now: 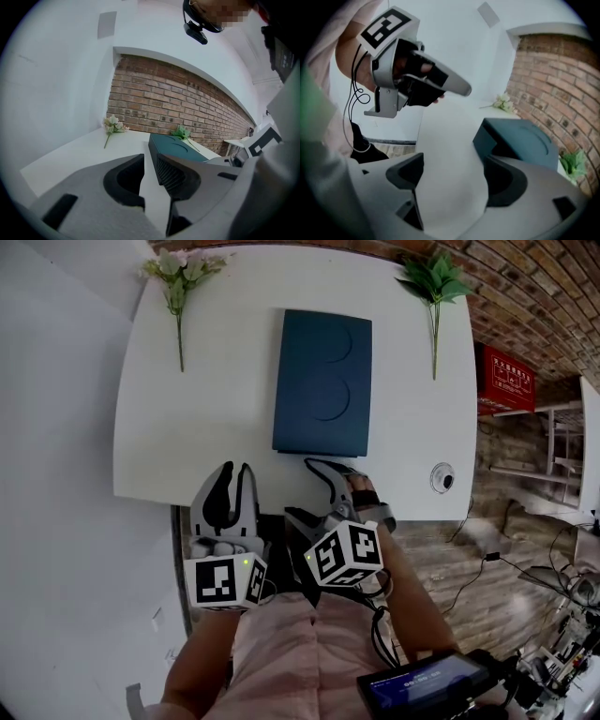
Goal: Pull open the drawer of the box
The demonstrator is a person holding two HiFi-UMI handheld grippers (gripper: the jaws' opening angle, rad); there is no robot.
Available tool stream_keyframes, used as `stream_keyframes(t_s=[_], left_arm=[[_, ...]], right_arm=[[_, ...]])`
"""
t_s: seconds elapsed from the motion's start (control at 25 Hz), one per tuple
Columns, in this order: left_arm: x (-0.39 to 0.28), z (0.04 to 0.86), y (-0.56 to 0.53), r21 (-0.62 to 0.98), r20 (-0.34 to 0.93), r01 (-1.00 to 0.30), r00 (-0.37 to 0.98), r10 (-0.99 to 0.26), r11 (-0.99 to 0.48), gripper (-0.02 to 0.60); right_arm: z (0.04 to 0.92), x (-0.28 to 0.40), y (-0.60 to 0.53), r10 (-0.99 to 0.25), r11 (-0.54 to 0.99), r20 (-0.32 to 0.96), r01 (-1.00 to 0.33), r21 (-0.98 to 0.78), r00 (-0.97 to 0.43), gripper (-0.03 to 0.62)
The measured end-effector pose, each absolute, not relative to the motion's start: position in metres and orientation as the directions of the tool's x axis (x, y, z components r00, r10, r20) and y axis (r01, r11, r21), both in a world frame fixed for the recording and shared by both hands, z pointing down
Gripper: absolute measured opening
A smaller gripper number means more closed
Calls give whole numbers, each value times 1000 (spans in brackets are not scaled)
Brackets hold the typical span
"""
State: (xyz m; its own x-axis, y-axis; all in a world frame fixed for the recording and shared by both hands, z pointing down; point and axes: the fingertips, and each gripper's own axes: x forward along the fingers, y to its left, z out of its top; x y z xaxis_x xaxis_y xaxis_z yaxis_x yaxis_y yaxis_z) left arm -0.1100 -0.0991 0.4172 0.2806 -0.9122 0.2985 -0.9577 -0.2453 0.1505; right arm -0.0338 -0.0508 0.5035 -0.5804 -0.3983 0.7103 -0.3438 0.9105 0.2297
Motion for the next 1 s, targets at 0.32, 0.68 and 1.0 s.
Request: stream_keyframes(t_s=[0.32,0.68,1.0], left_arm=[[-116,416,-98,145,300,-960,272,-915,-237,89],[-117,412,-98,146,293,-960,273,-916,-239,89],[-122,414,-100,147,296,-960,272,-916,-237,89]], right_arm=[[503,-28,-46,-426,899,691,-360,250,-584,421],[488,-34,-58,-456,883,655,-399,248,-602,439],[487,-41,-64,-501,859,628,-428,279,-596,437]])
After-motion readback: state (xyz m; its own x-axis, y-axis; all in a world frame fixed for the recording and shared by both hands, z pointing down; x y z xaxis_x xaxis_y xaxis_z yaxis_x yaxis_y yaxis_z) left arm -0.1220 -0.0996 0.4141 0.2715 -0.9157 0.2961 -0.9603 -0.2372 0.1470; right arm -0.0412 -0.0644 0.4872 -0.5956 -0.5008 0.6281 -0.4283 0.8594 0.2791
